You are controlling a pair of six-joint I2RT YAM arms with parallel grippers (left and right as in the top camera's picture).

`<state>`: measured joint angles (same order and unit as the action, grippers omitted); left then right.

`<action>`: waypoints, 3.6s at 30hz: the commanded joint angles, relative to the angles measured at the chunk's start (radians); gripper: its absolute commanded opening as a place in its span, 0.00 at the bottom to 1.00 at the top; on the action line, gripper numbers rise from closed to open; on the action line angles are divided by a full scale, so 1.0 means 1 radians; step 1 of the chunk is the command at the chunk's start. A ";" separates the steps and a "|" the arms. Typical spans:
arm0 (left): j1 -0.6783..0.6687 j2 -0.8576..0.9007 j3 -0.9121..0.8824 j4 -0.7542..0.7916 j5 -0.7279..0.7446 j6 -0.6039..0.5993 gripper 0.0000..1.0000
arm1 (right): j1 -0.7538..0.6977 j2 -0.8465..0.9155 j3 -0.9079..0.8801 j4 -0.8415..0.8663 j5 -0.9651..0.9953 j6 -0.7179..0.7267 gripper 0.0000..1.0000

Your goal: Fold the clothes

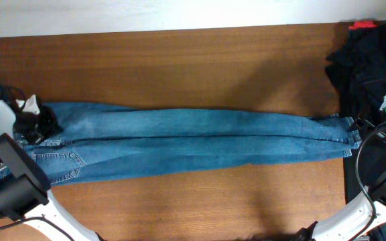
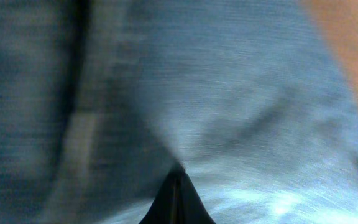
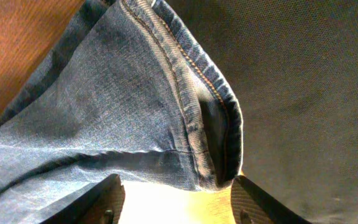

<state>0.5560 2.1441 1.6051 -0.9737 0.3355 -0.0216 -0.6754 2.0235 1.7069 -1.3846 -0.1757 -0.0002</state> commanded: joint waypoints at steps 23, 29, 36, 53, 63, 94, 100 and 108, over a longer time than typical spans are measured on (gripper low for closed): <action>0.293 0.066 -0.008 0.044 -0.137 0.014 0.02 | 0.008 -0.005 -0.314 0.345 -0.180 -0.029 0.79; 0.293 0.066 -0.008 0.040 -0.107 0.011 0.02 | 0.067 -0.005 -0.408 0.433 -0.225 -0.049 0.79; 0.293 0.066 -0.008 0.027 -0.107 0.011 0.02 | 0.149 -0.004 -0.515 0.541 -0.224 -0.047 0.74; 0.293 0.045 -0.005 0.011 0.269 0.042 0.15 | 0.150 -0.034 -0.208 0.360 -0.043 -0.003 0.04; 0.293 -0.067 0.007 0.018 0.335 0.045 0.21 | 0.153 -0.034 0.238 0.094 0.105 0.030 0.04; 0.270 -0.067 0.007 0.023 0.317 0.045 0.21 | 1.128 0.122 0.220 0.092 0.105 0.114 0.04; 0.270 -0.067 0.007 0.023 0.312 0.045 0.21 | 1.210 0.126 0.220 0.097 0.105 0.114 0.06; 0.270 -0.067 0.007 0.023 0.311 0.045 0.21 | 1.247 0.126 0.220 0.029 0.105 0.113 0.23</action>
<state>0.8276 2.1017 1.6054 -0.9535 0.6472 0.0048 0.5610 2.1479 1.9278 -1.3281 -0.0643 0.1059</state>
